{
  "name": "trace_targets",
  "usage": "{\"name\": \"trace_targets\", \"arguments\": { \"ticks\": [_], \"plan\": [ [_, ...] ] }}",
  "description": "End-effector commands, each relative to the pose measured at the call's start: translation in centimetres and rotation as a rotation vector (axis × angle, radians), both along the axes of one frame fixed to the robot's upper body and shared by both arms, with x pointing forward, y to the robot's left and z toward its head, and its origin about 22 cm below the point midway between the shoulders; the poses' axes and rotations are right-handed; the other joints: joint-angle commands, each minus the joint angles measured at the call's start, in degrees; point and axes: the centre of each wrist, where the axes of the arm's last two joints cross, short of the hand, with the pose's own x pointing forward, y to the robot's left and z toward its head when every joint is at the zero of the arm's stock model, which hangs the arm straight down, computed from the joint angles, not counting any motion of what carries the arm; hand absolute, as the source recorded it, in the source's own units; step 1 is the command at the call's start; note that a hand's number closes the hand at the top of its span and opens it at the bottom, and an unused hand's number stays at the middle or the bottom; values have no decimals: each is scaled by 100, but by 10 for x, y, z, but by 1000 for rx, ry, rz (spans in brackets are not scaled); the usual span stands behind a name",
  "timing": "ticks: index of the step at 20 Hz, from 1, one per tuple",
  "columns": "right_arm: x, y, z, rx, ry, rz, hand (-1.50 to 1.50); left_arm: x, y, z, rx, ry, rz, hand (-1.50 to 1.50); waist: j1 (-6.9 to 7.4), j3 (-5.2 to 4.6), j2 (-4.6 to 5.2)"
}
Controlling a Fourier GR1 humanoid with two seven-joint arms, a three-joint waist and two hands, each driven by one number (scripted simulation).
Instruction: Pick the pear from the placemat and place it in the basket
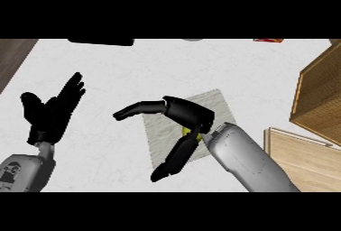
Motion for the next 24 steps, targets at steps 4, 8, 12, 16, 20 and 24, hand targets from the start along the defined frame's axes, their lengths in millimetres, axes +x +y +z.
{"name": "trace_targets", "arguments": {
  "ticks": [4, 8, 12, 16, 20, 24],
  "plan": [
    [27, 61, 82, -331, -38, 47, -150, -3, 24, -14, 1, 12, 58, 0, -225, -12, -96],
    [47, 46, 134, -611, -278, -86, -150, 3, 24, -9, -4, 5, 58, 0, -255, -16, -107],
    [69, 38, 185, -817, -384, -219, -150, 13, 18, -4, -12, 29, 53, 0, -222, -15, -48],
    [90, 47, 196, -931, -298, -162, -150, 12, 28, 10, 8, -3, 10, 0, -84, -10, -31],
    [107, 30, 196, -1021, -218, 6, -150, 14, 20, 3, -5, -9, 29, 0, -162, -3, -35],
    [120, 6, 194, -1039, -173, 69, -150, 14, 11, 10, -12, -5, 35, 0, -213, 6, -48]
  ]
}}
